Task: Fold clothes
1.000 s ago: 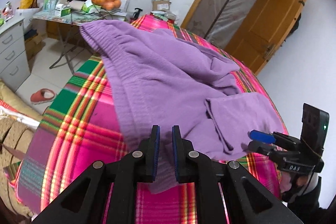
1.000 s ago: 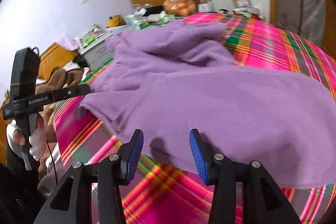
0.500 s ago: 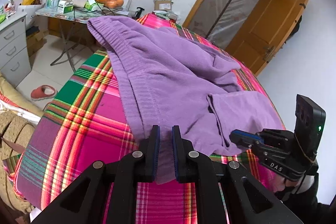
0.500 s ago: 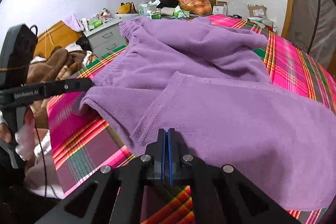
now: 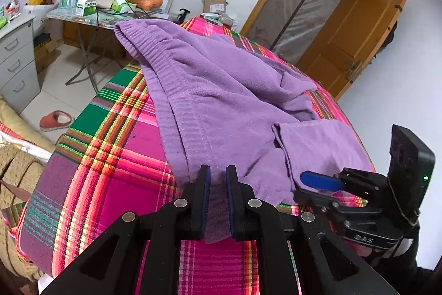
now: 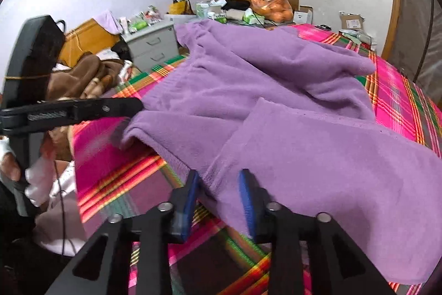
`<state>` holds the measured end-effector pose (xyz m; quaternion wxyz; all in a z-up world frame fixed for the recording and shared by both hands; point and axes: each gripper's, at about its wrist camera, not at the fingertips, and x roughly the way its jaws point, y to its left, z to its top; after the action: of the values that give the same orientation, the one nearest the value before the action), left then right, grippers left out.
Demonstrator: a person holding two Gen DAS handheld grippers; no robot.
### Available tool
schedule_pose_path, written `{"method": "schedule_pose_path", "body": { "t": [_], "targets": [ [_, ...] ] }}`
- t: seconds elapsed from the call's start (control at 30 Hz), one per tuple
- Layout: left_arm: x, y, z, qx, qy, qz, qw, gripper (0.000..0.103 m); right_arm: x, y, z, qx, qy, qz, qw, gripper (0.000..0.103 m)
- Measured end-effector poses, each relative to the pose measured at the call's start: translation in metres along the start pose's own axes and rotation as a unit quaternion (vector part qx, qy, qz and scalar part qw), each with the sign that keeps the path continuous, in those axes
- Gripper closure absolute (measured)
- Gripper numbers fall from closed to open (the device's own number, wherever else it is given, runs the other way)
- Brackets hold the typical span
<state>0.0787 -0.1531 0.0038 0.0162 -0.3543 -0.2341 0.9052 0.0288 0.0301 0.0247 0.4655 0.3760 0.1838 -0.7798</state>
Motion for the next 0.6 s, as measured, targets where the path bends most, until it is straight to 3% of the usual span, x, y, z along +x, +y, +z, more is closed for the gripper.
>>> {"method": "schedule_pose_path", "body": {
  "t": [0.07, 0.23, 0.37, 0.47, 0.6],
  "targets": [
    [0.000, 0.000, 0.000, 0.001, 0.001, 0.000, 1.0000, 0.091, -0.001, -0.001, 0.000, -0.001, -0.003, 0.001, 1.000, 0.097],
    [0.000, 0.000, 0.000, 0.002, 0.000, -0.004, 1.0000, 0.091, -0.029, -0.024, -0.001, 0.044, -0.044, -0.013, 0.998, 0.099],
    [0.000, 0.000, 0.000, 0.002, 0.000, -0.004, 1.0000, 0.091, -0.079, -0.073, -0.009, 0.123, -0.107, -0.078, 0.984, 0.099],
    [0.000, -0.002, 0.000, 0.004, 0.002, -0.007, 1.0000, 0.091, -0.118, -0.116, -0.026, 0.195, -0.148, -0.138, 0.960, 0.099],
    [0.001, -0.007, 0.000, 0.007, 0.004, -0.010, 0.9999, 0.091, -0.171, -0.174, -0.070, 0.306, -0.187, -0.230, 0.905, 0.099]
  ]
}}
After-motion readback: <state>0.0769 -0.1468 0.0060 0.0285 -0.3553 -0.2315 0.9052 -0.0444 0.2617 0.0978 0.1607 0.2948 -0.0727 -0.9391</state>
